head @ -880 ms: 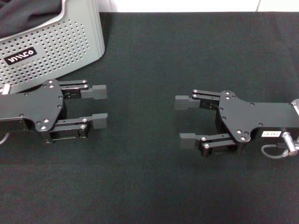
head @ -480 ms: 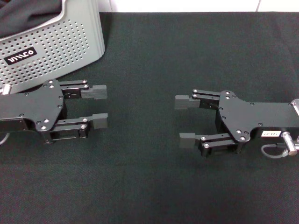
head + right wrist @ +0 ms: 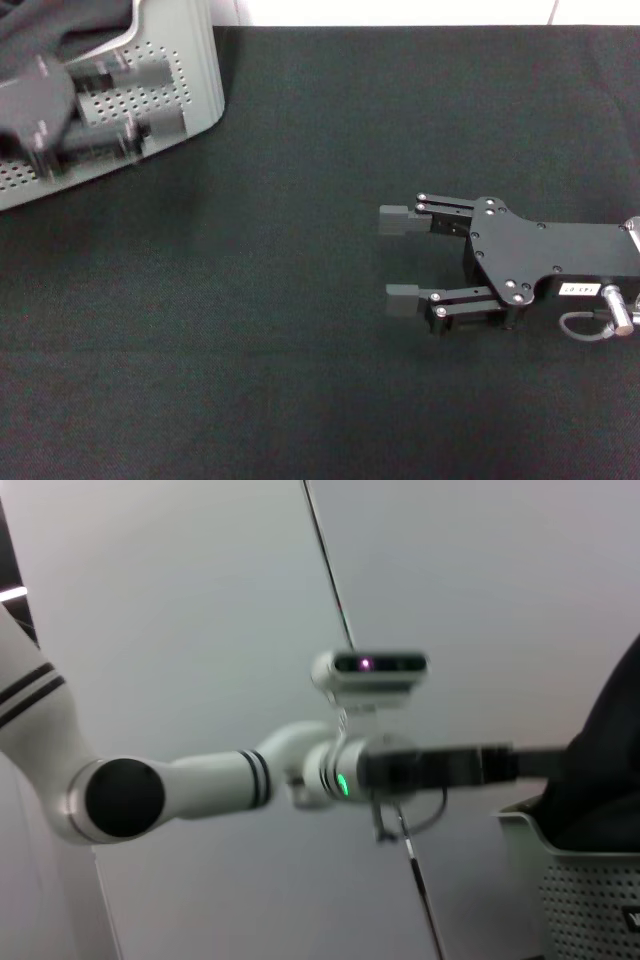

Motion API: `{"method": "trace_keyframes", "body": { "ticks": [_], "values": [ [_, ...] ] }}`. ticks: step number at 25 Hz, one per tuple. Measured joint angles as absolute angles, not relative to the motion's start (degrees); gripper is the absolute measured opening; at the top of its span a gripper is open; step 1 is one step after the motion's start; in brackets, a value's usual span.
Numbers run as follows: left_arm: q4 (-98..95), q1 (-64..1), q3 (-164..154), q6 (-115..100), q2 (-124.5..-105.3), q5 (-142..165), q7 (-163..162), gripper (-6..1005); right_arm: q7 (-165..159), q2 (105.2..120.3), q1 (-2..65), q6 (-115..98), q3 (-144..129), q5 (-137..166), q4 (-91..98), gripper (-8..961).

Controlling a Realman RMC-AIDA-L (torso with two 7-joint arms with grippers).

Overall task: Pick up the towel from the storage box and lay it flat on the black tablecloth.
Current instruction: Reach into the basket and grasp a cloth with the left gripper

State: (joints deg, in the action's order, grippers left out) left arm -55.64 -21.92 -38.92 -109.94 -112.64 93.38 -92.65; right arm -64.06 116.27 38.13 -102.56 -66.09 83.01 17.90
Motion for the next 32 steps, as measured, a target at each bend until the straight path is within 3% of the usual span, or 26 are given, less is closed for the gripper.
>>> {"method": "trace_keyframes", "body": {
  "ticks": [6, 14, 32],
  "values": [
    [-89.32, -18.56, -36.81, -100.59, -116.65, 101.52, -109.60, 636, -63.94, 116.27, 37.03, -100.80, -66.01, 83.02, 17.83, 828],
    [-113.24, -18.50, -29.86, -97.80, -117.44, 113.70, -127.57, 636, -63.51, 116.27, 36.57, -98.53, -65.70, 82.91, 17.21, 828],
    [-105.50, -20.18, -29.16, -84.47, -119.25, 133.96, -128.03, 634, -61.99, 116.27, 36.24, -97.17, -65.91, 82.25, 16.98, 828]
  ]
}}
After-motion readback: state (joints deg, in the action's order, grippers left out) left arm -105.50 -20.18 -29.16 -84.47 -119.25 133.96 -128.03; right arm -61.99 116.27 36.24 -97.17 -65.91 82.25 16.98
